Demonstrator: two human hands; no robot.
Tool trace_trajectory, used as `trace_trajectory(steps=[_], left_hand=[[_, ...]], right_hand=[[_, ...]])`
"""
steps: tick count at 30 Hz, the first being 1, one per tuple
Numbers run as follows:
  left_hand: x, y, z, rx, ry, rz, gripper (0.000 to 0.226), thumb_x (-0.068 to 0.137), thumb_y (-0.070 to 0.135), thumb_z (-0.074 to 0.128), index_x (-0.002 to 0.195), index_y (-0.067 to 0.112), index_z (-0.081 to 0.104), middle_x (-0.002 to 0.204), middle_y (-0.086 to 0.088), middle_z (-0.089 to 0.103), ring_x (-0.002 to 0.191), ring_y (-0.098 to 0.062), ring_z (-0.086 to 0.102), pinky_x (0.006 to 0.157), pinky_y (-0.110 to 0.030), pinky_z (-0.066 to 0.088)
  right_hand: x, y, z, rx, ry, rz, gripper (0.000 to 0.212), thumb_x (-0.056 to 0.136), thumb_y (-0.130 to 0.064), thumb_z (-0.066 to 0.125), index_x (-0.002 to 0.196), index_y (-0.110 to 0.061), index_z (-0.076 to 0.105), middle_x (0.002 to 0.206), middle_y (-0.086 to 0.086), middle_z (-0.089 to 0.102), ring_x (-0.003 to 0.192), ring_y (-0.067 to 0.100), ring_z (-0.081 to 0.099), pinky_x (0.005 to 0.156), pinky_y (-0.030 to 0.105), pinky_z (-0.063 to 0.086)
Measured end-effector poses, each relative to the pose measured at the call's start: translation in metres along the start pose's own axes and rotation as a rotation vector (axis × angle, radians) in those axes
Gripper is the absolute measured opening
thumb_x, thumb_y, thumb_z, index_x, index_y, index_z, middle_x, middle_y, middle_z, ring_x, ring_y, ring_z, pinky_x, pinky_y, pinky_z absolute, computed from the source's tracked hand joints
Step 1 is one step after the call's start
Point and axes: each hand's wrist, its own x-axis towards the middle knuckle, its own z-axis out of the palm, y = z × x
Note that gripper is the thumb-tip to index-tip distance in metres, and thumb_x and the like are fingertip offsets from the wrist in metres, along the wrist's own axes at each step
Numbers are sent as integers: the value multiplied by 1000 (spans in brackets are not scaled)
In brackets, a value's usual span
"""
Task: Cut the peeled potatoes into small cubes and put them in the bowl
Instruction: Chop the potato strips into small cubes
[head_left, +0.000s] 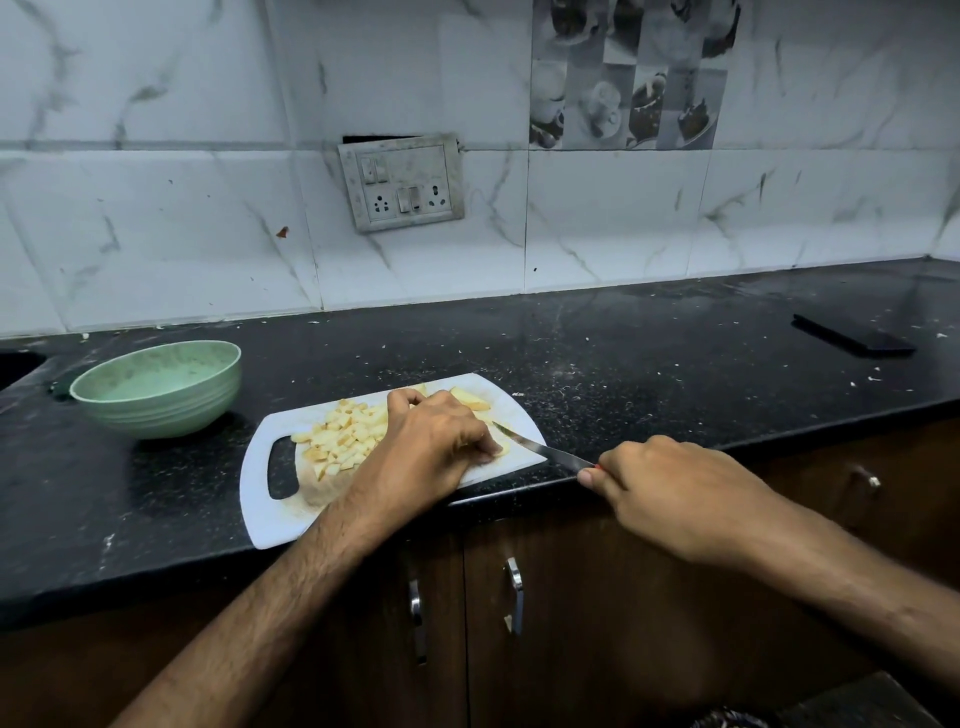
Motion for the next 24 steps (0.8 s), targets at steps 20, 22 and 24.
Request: trace_trajectory(steps=[20, 22, 24], left_hand=[[-1, 9, -10, -86, -23, -119, 32, 83, 23, 80, 97, 36, 54, 80, 20, 69, 91, 2, 58, 93, -36, 23], [-3, 10, -11, -18, -44, -87, 27, 87, 26, 73, 106, 37, 57, 84, 21, 66, 95, 1, 54, 93, -38, 24], [-5, 9, -14, 80, -61, -26, 28, 91, 31, 63, 117, 39, 57, 90, 21, 61, 99, 0, 50, 95, -42, 25]], right_hand=[[-16, -23, 3, -280, 45, -145, 36, 107, -40, 27, 112, -21, 57, 111, 4, 63, 102, 29, 63, 85, 43, 52], [-13, -17, 0, -330, 78, -154, 38, 107, -42, 27, 112, -21, 58, 112, 4, 64, 103, 29, 64, 82, 40, 51], [-9, -9, -4, -394, 110, -180, 40, 106, -44, 25, 112, -22, 58, 113, 4, 65, 104, 29, 64, 77, 37, 46]])
